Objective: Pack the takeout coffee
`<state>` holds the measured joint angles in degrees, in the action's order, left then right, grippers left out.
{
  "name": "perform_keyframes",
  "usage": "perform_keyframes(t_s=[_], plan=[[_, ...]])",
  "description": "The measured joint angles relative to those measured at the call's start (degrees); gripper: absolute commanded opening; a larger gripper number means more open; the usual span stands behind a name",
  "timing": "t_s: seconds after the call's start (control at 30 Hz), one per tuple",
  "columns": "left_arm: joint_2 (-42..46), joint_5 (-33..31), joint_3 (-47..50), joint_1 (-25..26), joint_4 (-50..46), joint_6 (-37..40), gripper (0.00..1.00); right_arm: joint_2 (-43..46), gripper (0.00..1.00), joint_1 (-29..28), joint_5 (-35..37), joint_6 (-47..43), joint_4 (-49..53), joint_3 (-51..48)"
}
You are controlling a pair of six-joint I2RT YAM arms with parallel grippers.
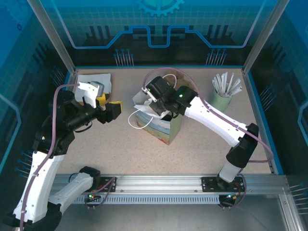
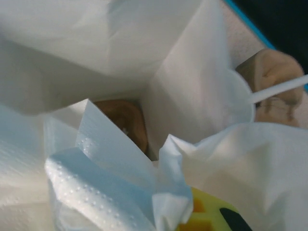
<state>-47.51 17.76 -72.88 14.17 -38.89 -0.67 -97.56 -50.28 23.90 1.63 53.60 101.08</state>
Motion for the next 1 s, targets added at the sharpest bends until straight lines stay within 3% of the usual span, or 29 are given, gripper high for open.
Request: perform_keyframes(t_s=[0.3, 0.47, 0.57, 0.67, 0.7, 0.83, 1.0], plan=[[0.0, 0.0, 0.3, 0.0, -0.1, -0.6, 0.76, -7.6, 0.50, 0.3, -3.4, -0.9, 7.1, 5.0], [-0.5, 0.0, 0.3, 0.0, -0.2, -0.9, 0.79, -6.1, 0.65, 0.9, -5.2, -0.1, 8.7, 10.5], [-0.7, -0.5, 0.3, 0.0, -0.3, -1.0, 0.85, -2.8, 0.68, 1.5, -6.7, 0.7, 9.7, 12.5], [-0.6, -1.6, 0.7, 0.0, -0.1, -1.9, 0.93, 2.3, 0.73, 2.4, -7.9, 1.6, 10.4, 12.6], [-0.4, -2.3, 1.2, 0.0, 0.2, -2.4, 0.98, 4.5, 0.77, 2.9, -8.0, 1.9, 10.2, 12.1], [0.8, -8.5, 5.3, 0.0, 1.1, -5.7, 0.99, 17.8, 1.00, 6.5, -6.8, 3.8, 6.1, 2.3], [3.4, -18.8, 13.8, -1.6, 2.0, -11.1, 0.99, 38.0, 1.00, 14.9, -3.2, 6.9, -2.1, -20.9]])
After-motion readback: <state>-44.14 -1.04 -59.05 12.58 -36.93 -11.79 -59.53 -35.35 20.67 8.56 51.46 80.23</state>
